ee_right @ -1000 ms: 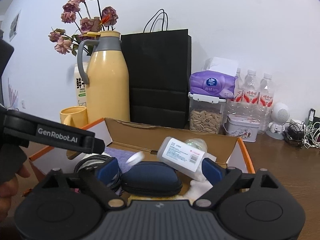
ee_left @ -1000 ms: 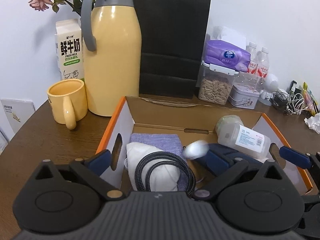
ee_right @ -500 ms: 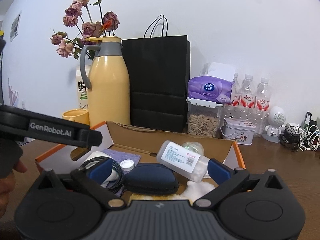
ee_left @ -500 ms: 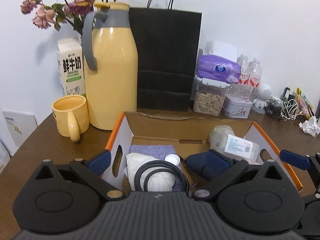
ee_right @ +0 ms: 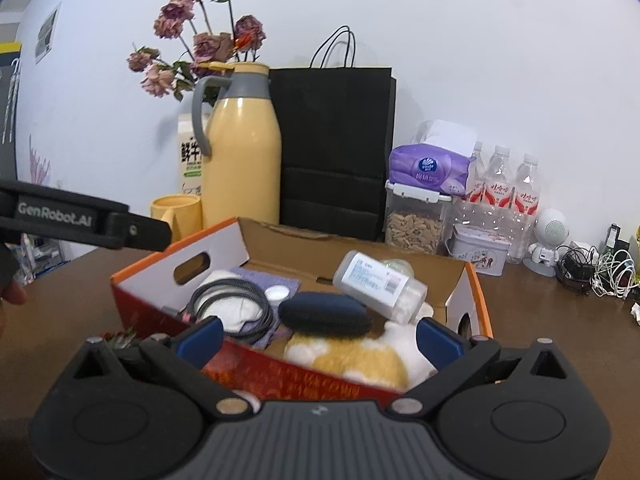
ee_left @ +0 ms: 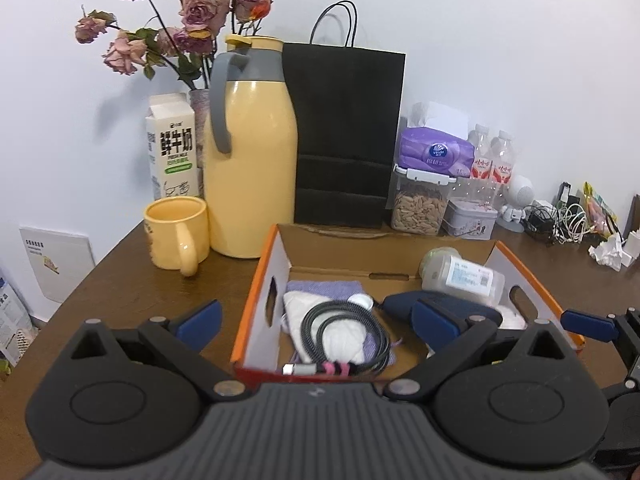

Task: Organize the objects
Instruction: 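Withdraw both grippers from the box back over the table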

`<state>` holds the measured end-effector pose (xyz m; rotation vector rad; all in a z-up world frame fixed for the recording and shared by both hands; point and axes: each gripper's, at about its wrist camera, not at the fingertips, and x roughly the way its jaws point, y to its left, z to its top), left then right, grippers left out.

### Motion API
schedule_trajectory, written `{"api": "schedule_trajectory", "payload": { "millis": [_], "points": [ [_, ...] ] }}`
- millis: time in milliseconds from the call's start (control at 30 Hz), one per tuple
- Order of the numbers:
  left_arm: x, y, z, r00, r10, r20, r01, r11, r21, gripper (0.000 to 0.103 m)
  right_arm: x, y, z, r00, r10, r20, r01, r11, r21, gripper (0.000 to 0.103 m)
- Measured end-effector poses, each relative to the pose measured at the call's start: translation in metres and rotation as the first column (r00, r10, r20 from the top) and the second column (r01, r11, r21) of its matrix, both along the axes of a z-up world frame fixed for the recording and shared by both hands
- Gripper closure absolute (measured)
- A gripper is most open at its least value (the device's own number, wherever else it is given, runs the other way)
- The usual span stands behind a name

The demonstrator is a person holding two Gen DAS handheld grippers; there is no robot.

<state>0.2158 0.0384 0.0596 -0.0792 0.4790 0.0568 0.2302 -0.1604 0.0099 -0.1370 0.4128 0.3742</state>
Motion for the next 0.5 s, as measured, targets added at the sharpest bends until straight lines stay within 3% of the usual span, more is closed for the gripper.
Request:
{"api": "schedule_trajectory", "payload": {
  "millis": [500],
  "points": [
    [-0.047, 0.023, -0.046, 0.995, 0.008, -0.097, -0.007, 1.0, 0.01, 0.0, -0.031, 0.005, -0.035, 0.99, 0.025, -0.136, -0.035, 0.997, -0.074, 0.0]
  ]
}}
